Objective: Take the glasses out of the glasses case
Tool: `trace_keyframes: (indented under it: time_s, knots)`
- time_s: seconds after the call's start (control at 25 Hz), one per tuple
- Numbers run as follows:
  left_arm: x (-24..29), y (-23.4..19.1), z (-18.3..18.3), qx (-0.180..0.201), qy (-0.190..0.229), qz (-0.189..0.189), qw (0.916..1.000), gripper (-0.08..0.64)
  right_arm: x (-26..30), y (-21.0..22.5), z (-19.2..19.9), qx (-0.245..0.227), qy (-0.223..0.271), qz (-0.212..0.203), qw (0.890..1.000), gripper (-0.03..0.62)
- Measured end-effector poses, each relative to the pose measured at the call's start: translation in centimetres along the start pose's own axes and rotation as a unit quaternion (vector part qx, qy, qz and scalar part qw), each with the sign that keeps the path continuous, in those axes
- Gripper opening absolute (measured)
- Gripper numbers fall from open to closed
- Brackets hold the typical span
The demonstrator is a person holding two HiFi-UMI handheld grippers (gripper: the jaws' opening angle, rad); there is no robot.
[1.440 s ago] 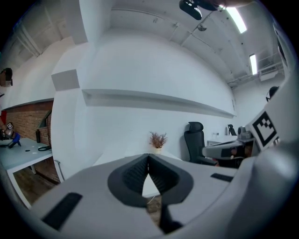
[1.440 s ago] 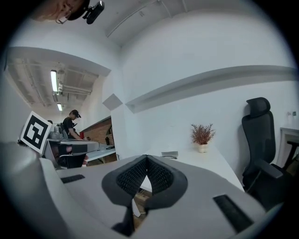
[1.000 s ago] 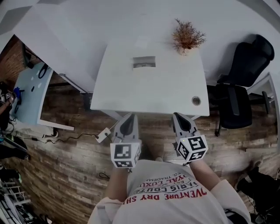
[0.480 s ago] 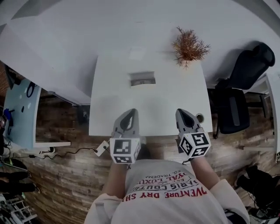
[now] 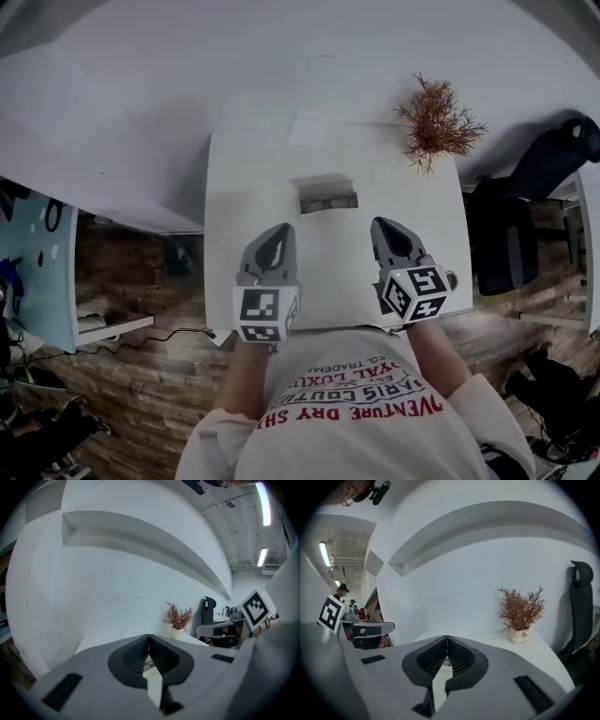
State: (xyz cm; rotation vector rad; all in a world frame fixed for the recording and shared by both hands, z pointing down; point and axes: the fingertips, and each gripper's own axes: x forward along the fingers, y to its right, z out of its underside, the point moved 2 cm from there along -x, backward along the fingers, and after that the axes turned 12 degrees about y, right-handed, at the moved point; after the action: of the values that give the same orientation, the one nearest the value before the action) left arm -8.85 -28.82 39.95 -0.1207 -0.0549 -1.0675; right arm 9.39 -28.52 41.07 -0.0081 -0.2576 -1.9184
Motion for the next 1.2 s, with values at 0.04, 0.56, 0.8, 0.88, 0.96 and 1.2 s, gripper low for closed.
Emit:
trace_keyframes:
  time_s: [0.04, 0.56, 0.8, 0.88, 0.96, 1.2]
  knots:
    - [0.6, -0.5, 0.2, -0.003, -0.003, 0.000, 1.0000, 0.008, 1.0, -0.1, 0.1, -0.001, -0.007, -0.005, 1.000, 0.012]
    - [3.3, -1.9, 4.9, -0.037, -0.070, -0.025, 0.9966, 0.008, 9.2, -0.3, 5.0, -0.051, -0.126, -0.133, 0.982, 0.014]
    - [3.2, -1.9, 7.2, -0.049, -0.098, -0.030, 0.9936, 0.008, 11.7, -1.0, 9.8, -0.089, -0.213, -0.210, 0.950, 0.083]
    - [2.9, -2.2, 8.0, -0.060, -0.105, -0.038, 0.9920, 0.008, 12.3, -1.1, 11.1, -0.114, -0.234, -0.226, 0.939, 0.127]
    - [2.7, -2.5, 8.6, -0.070, -0.112, -0.042, 0.9903, 0.008, 13.0, -1.0, 11.9, -0.145, -0.246, -0.234, 0.929, 0.127]
    - [2.5, -3.2, 9.4, -0.076, -0.122, -0.051, 0.9883, 0.008, 14.4, 0.1, 14.6, -0.261, -0.281, -0.258, 0.887, 0.127]
